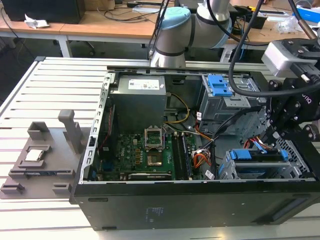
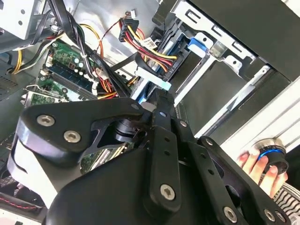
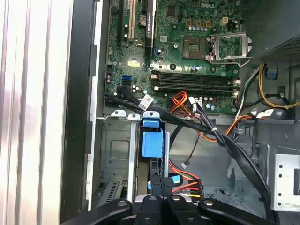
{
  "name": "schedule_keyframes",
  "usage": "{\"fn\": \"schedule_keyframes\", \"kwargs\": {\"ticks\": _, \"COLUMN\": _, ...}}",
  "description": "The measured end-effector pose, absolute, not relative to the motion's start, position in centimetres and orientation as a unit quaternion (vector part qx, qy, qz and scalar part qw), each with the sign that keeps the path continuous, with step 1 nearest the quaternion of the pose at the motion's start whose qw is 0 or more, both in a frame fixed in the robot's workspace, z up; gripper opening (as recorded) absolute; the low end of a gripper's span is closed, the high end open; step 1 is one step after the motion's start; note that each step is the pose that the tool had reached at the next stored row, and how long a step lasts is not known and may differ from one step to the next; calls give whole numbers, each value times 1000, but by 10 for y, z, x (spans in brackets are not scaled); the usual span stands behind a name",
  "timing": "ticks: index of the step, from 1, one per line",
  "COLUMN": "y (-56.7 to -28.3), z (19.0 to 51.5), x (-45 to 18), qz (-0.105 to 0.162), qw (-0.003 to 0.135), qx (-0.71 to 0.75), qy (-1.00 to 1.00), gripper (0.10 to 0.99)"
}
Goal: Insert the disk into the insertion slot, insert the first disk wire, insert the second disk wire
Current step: 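Insert the second disk wire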
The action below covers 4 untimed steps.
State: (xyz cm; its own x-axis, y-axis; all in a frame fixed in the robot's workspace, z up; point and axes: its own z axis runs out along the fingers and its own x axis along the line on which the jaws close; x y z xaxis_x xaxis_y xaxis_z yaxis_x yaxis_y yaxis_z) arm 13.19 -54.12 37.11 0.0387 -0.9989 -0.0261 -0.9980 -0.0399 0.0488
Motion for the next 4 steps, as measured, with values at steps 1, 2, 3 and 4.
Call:
{"fn": "schedule_keyframes", "kwargs": {"ticks": 1, "y": -541, "z": 371, "x": 132, "qz": -26, "qw": 9, "qx": 721, "qy": -693, "gripper": 106}}
{"fn": "schedule_keyframes", "kwargs": {"ticks": 2, "y": -541, "z": 371, "x": 132, "qz": -26, "qw": 9, "qx": 721, "qy": -693, "gripper": 106}}
{"fn": "schedule_keyframes", "kwargs": {"ticks": 3, "y": -541, "z": 371, "x": 132, "qz": -26, "qw": 9, "qx": 721, "qy": -693, "gripper": 106}}
{"fn": "schedule_keyframes", "kwargs": {"ticks": 4, "y": -541, "z": 371, "x": 132, "qz": -26, "qw": 8, "qx": 721, "qy": -693, "gripper": 106}}
